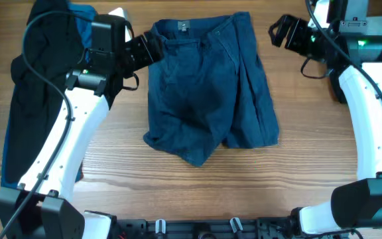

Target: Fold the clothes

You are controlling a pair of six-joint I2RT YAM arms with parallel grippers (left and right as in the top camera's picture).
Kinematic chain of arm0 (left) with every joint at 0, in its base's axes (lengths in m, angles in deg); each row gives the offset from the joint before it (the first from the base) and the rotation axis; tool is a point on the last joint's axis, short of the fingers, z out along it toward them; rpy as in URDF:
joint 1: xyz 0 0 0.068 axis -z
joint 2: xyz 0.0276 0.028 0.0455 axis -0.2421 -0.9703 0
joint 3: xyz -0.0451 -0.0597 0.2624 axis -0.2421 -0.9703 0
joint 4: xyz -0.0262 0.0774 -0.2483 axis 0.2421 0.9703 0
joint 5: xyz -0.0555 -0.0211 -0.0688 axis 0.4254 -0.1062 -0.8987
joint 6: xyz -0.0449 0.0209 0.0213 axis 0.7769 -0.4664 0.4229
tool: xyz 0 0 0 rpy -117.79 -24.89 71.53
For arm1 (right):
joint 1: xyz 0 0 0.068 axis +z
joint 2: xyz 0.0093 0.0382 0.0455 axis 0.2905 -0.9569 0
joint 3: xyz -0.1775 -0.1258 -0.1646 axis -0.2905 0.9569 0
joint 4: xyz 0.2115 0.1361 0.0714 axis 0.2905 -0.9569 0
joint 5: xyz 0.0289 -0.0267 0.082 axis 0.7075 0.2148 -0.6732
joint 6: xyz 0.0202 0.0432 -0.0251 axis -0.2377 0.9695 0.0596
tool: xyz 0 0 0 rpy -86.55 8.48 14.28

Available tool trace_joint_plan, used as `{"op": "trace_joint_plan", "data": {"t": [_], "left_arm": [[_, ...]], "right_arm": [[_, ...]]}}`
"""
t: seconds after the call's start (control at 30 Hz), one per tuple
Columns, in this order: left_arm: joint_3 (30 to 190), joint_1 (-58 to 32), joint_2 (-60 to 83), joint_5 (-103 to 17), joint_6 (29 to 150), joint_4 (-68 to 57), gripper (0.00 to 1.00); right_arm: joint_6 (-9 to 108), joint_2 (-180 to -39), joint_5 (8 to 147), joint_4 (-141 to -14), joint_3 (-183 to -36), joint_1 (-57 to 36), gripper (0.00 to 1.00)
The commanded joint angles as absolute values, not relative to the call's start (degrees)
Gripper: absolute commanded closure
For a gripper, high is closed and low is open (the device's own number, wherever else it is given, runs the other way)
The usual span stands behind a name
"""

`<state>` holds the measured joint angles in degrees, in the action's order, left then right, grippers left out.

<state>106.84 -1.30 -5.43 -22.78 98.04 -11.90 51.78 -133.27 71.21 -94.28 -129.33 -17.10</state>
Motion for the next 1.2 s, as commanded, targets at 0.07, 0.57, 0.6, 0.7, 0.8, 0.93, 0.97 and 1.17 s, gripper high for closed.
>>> {"op": "trace_joint_plan", "data": {"t": [0.07, 0.57, 0.6, 0.7, 0.8, 0.93, 0.97, 1.17], "left_arm": [[107.46, -0.62, -10.55, -23.32, 95.52, -13.86, 0.34], [107.92, 4.25, -31.34, -4.77, 89.54, -42.56, 0.35], [107.94, 4.25, -32.91, -4.72, 89.54, -44.33, 0.35], [107.98, 4.25, -35.77, -4.75, 89.54, -47.81, 0.38], [109.05, 4.25, -38.68, -4.83, 89.58, -50.58, 0.40], [110.80, 4.25, -41.67, -5.40, 89.56, -52.86, 0.42], [111.11, 4.25, -42.09, -5.40, 89.56, -53.23, 0.42], [111.37, 4.21, -44.41, -5.64, 89.58, -57.82, 0.73]], "right_arm": [[51.30, -133.58, 68.54, -96.51, -129.77, -17.05, 0.01], [50.36, -133.62, 68.58, -99.70, -129.52, -16.35, 0.02], [50.36, -133.62, 68.58, -99.68, -129.52, -16.35, 0.02], [50.36, -133.62, 68.58, -99.68, -129.52, -16.35, 0.03], [50.39, -133.62, 68.58, -99.68, -129.52, -16.35, 0.03], [50.39, -133.62, 68.56, -99.70, -129.52, -16.35, 0.04], [50.41, -133.62, 68.56, -99.70, -129.52, -16.35, 0.04], [50.41, -133.62, 68.56, -99.77, -129.52, -16.35, 0.04]]}}
